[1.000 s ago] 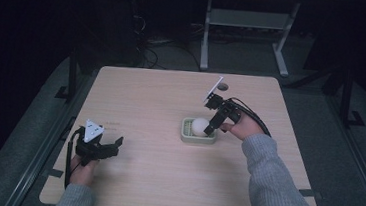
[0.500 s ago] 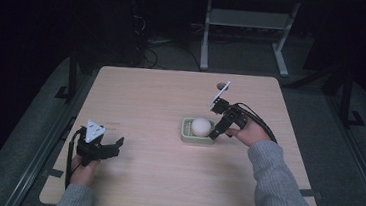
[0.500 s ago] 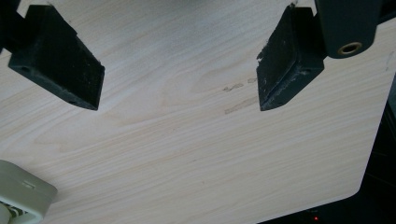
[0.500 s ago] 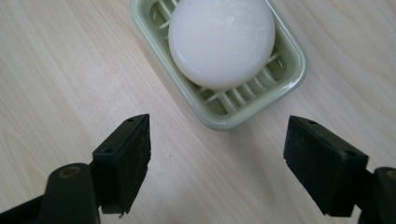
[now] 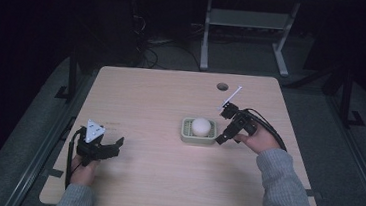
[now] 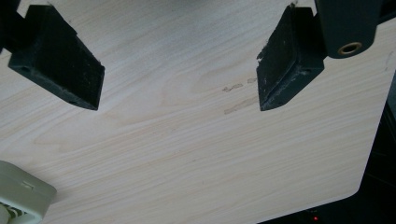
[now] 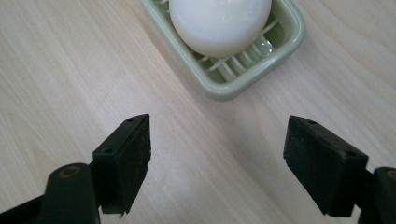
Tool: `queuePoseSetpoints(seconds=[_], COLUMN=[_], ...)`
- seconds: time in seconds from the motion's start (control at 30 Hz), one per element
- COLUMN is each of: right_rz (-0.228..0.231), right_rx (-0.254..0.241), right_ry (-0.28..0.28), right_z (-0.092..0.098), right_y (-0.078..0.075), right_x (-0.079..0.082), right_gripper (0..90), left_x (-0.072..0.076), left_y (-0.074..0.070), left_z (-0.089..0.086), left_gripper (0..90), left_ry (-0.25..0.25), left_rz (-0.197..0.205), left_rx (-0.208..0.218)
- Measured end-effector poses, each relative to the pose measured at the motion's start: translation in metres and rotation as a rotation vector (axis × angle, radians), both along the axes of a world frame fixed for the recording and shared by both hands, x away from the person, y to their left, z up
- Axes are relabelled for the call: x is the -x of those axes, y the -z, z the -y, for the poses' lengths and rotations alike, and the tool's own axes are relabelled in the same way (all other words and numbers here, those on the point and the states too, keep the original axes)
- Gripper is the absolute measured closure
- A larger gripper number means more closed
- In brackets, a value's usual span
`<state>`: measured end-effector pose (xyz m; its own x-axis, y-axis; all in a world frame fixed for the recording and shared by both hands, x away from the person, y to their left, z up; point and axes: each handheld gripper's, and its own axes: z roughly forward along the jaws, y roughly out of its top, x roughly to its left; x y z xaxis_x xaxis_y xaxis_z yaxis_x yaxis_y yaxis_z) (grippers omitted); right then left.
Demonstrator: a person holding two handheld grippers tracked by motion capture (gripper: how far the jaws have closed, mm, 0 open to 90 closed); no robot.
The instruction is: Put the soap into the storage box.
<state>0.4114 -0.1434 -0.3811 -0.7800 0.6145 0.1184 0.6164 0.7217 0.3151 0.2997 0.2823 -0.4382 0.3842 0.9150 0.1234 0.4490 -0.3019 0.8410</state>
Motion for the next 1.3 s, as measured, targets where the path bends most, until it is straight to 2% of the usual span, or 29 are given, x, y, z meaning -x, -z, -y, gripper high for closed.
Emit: queuePoseSetpoints(seconds=[0.6, 1.0, 1.3], right_rz=[-0.008, 0.008, 0.009], right_rx=[-0.008, -0.023, -0.034], right_ry=[0.032, 0.038, 0.045], right_z=[0.022, 0.033, 0.043], right_y=[0.01, 0.012, 0.019], right_x=[0.018, 0.031, 0.044], right_gripper=[22.9, 23.1, 23.1], left_x=[0.0, 0.0, 0.0], left_y=[0.0, 0.001, 0.001], left_z=[0.0, 0.0, 0.0], left_gripper=[14.8, 14.8, 14.8], left_ry=[-0.001, 0.0, 0.002], left_rz=[-0.001, 0.0, -0.001], left_rx=[-0.002, -0.002, -0.007])
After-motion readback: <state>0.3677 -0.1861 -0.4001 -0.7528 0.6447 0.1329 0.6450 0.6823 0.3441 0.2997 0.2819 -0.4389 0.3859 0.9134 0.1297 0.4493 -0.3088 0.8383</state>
